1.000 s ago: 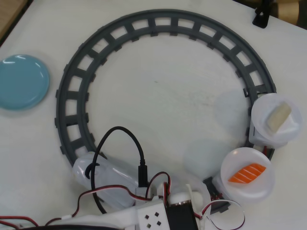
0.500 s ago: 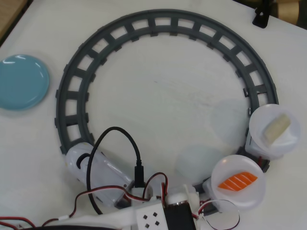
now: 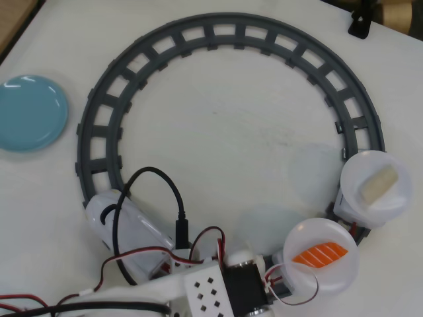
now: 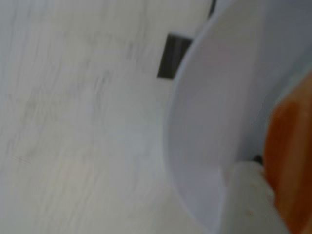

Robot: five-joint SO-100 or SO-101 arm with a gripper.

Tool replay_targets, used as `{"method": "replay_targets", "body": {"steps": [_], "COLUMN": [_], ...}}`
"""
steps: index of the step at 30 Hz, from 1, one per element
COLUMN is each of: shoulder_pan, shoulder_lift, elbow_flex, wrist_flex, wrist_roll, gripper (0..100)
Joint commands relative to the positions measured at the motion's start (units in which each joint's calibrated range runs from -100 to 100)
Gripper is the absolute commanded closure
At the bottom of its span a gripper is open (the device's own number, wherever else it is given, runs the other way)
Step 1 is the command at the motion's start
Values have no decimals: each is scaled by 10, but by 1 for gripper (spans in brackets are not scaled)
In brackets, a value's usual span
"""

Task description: Pick up the sushi from the Shinkansen and put it on the blue dish

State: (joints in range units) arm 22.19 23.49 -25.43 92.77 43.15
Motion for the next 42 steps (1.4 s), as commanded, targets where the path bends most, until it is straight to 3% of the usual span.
{"method": "replay_targets", "body": {"steps": [1, 9, 26, 42], "shoulder_pan": [-29, -152, -542, -712], "shoulder_lift": [-56, -141, -187, -49], "elbow_flex": [-41, -43, 14, -15], "wrist_flex": [31, 63, 34, -67], "wrist_roll": [-16, -70, -220, -267], "gripper": [93, 93, 93, 93]}}
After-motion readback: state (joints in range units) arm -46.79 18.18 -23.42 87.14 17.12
